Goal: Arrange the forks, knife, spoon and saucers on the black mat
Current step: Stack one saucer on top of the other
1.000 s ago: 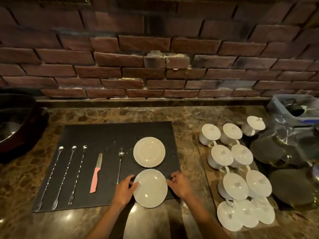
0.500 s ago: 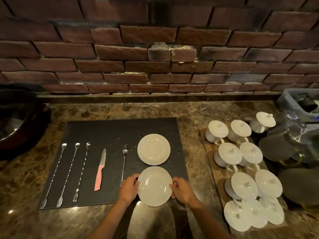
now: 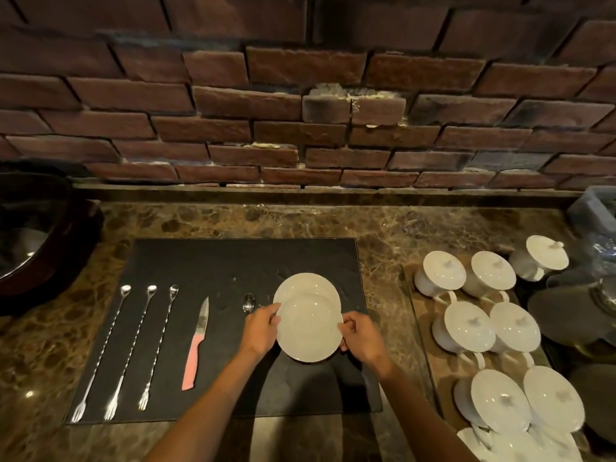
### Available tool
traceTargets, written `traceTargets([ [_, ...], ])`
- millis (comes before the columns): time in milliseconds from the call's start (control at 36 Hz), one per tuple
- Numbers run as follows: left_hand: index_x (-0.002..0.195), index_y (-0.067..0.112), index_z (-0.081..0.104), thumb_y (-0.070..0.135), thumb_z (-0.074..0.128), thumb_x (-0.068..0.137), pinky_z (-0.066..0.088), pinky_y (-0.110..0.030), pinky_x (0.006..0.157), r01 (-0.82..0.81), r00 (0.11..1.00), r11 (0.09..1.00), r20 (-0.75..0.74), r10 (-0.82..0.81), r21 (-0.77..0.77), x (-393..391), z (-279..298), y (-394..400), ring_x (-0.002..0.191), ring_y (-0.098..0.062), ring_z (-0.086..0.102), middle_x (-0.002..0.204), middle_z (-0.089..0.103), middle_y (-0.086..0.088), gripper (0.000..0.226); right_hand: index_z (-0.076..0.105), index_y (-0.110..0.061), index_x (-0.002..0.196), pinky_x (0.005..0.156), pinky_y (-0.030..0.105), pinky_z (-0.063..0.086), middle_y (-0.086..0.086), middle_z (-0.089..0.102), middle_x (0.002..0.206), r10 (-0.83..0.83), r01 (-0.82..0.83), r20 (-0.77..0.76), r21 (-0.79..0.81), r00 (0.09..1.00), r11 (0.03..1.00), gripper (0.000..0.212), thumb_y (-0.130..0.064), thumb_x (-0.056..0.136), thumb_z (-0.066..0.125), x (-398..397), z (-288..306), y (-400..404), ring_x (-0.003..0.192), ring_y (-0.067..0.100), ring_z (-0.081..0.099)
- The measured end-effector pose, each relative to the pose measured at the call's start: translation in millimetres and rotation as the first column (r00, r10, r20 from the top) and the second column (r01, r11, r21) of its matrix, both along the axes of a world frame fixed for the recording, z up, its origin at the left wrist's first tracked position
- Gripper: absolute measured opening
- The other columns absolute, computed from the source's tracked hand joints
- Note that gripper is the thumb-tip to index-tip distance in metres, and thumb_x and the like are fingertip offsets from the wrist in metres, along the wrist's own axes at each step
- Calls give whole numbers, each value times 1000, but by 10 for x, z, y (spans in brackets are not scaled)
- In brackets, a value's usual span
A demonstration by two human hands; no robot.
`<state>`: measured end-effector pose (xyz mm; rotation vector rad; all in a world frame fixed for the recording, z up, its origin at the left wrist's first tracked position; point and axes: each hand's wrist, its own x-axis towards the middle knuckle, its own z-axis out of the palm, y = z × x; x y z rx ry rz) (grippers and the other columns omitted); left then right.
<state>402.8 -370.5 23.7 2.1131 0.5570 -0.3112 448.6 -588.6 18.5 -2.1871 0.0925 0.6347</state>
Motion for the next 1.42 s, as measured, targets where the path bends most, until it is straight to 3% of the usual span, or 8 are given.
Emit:
traceTargets([
  [222,128,7,67,-1,52,98,47,-30,95,-28,999,1000,21,28,-12,209,-70,29,110,-24,61,123,68,-13,35,64,-8,100,53,22,55,8,68,70,-23,23,0,15,1000,1000,9,-11,95,57,259,-91,49,51,10,62],
  [556,134,11,62,11,58,99,53,-49,104,-108,993,994,43,108,-1,390,-108,64,111,-27,64,123,69,-15,35,57,-15,92,44,22,50,5,67,63,-136,137,-15,44,991,990,8,-19,91,63,452,-238,99,43,7,59],
  [722,133,9,62,23,53,103,45,-44,108,-81,996,991,-28,85,110,440,-228,88,119,-30,58,128,61,-17,34,61,-11,103,80,39,53,-4,62,69,-126,126,32,-21,992,992,21,-25,88,69,507,-325,64,79,22,66],
  [861,126,6,64,26,46,106,53,-40,95,-47,993,995,-102,56,93,457,-281,98,99,-20,62,119,70,-15,33,65,-3,114,86,40,60,5,71,95,-139,162,-147,155,979,975,23,-16,97,55,492,-362,113,95,26,70],
  [972,124,2,64,22,43,106,53,-42,94,-40,991,992,-122,54,116,464,-240,70,109,-31,66,119,69,-18,34,68,-1,111,90,45,58,14,73,101,-144,165,-133,165,981,972,23,-11,98,52,473,-314,135,96,28,71],
  [1056,121,1,65,24,43,106,52,-41,95,-66,993,994,-97,75,87,358,-231,29,109,-32,65,120,69,-18,35,67,4,108,88,45,58,25,71,104,-182,215,-157,225,971,951,21,-6,97,52,387,-280,87,99,35,70],
  [1278,120,8,68,29,46,105,50,-35,91,-98,992,995,-80,98,7,-170,-275,-148,106,-23,63,121,66,-12,34,64,10,110,79,43,60,22,69,100,-196,249,-207,271,959,930,20,0,96,53,-66,-315,-133,90,31,67],
  [1417,125,11,66,31,46,105,50,-35,97,-104,991,995,-88,103,3,-368,-275,-223,110,-19,60,126,63,-9,35,66,7,108,65,27,62,19,71,96,-214,261,-200,256,956,931,18,-2,96,54,-273,-372,-207,85,29,69],
])
